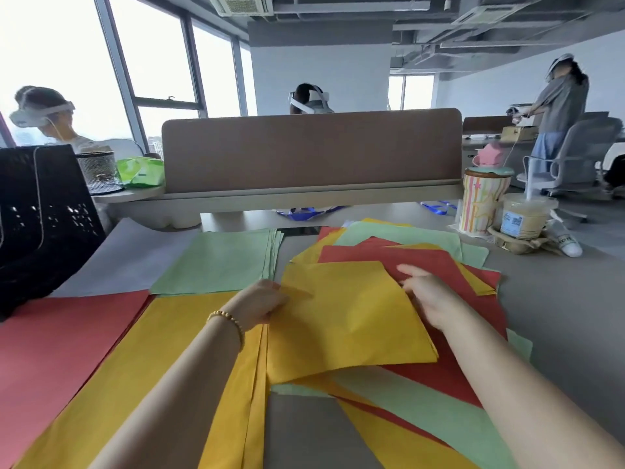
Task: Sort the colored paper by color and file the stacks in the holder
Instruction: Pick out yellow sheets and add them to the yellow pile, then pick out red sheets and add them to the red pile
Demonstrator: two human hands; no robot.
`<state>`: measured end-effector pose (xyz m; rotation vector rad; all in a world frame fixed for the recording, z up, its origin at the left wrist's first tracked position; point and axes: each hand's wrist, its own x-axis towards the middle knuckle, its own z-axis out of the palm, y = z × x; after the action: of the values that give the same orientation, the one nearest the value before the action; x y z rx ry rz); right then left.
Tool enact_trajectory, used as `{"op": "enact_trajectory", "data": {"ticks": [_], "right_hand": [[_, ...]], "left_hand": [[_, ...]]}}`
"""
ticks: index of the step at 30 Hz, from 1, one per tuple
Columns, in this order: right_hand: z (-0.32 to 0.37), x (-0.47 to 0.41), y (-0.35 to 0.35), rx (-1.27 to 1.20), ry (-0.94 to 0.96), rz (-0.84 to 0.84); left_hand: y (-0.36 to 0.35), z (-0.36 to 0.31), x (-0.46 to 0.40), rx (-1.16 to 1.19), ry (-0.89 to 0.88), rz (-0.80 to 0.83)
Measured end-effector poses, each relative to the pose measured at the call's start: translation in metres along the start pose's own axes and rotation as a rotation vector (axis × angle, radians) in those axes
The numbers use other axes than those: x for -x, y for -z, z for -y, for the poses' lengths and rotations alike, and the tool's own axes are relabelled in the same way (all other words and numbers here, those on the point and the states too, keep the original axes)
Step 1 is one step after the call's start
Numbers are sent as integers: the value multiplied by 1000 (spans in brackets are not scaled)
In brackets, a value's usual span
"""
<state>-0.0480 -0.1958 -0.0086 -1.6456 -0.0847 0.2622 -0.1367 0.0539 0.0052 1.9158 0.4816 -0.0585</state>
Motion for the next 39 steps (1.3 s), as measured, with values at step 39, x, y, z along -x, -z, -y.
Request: {"op": "enact_trajectory", "data": {"ticks": [39], "right_hand": [[8,56,-124,868,294,162]], "left_hand": [[63,37,46,-764,-168,-321]]}}
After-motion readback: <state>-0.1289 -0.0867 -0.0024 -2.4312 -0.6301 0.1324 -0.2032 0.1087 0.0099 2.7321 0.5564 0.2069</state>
